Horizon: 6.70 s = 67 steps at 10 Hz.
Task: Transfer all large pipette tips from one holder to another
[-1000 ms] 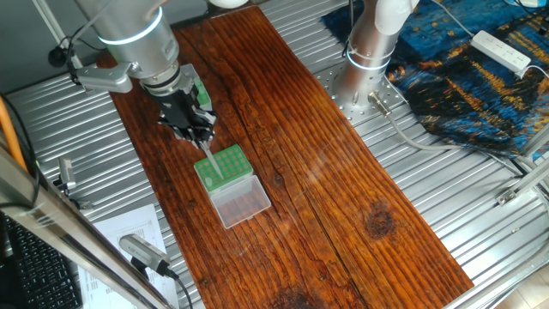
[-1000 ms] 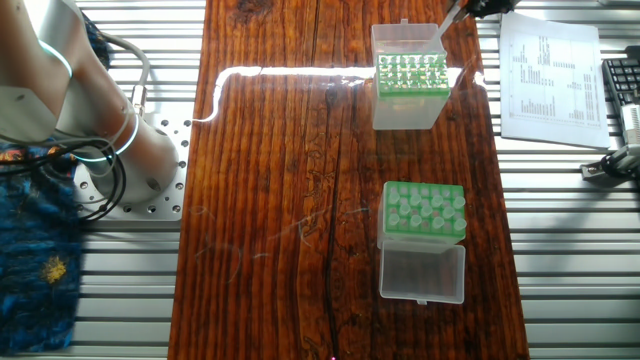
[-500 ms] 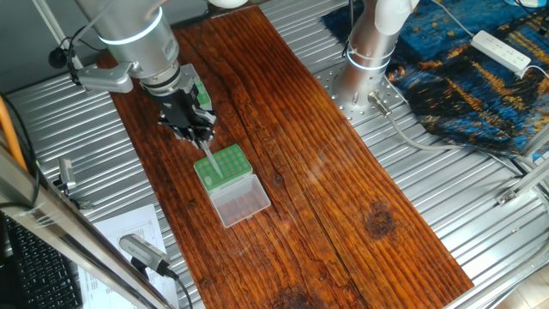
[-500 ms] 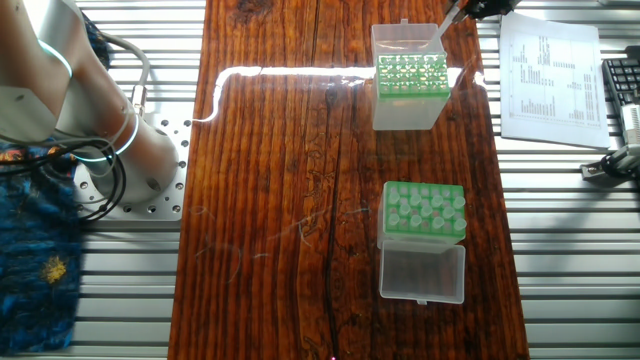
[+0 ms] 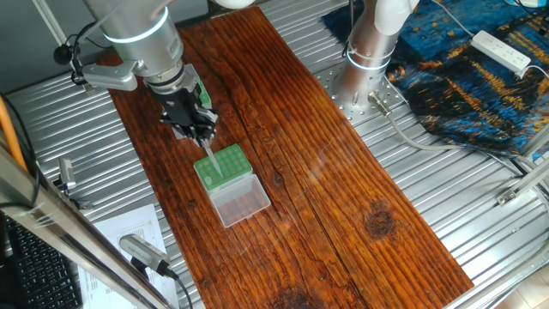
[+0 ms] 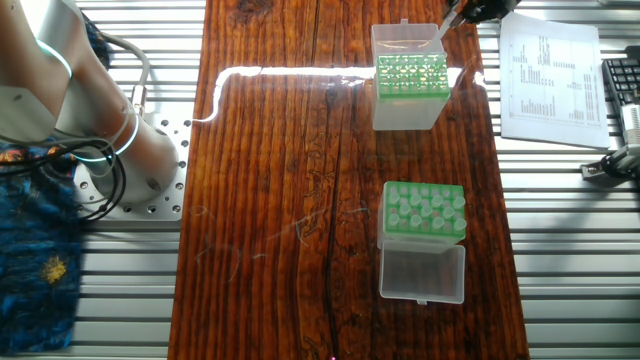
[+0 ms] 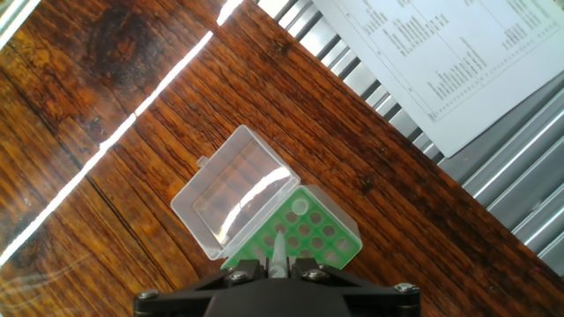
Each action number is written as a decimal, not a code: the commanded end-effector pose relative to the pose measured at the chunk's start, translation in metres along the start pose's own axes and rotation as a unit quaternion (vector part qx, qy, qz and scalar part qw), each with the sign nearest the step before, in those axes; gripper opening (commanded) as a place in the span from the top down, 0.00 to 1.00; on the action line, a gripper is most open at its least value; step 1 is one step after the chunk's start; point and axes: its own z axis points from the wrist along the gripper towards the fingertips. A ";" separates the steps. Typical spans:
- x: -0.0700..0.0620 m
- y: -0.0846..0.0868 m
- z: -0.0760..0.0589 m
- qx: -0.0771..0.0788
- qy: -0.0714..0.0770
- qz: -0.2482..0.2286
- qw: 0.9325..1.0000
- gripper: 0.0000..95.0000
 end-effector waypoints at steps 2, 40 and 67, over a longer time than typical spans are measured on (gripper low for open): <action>-0.001 -0.001 -0.001 0.000 -0.002 0.002 1.000 0.80; 0.148 -0.032 0.020 0.081 0.012 0.262 0.962 0.80; 0.218 -0.120 0.061 0.118 0.015 0.325 0.938 0.80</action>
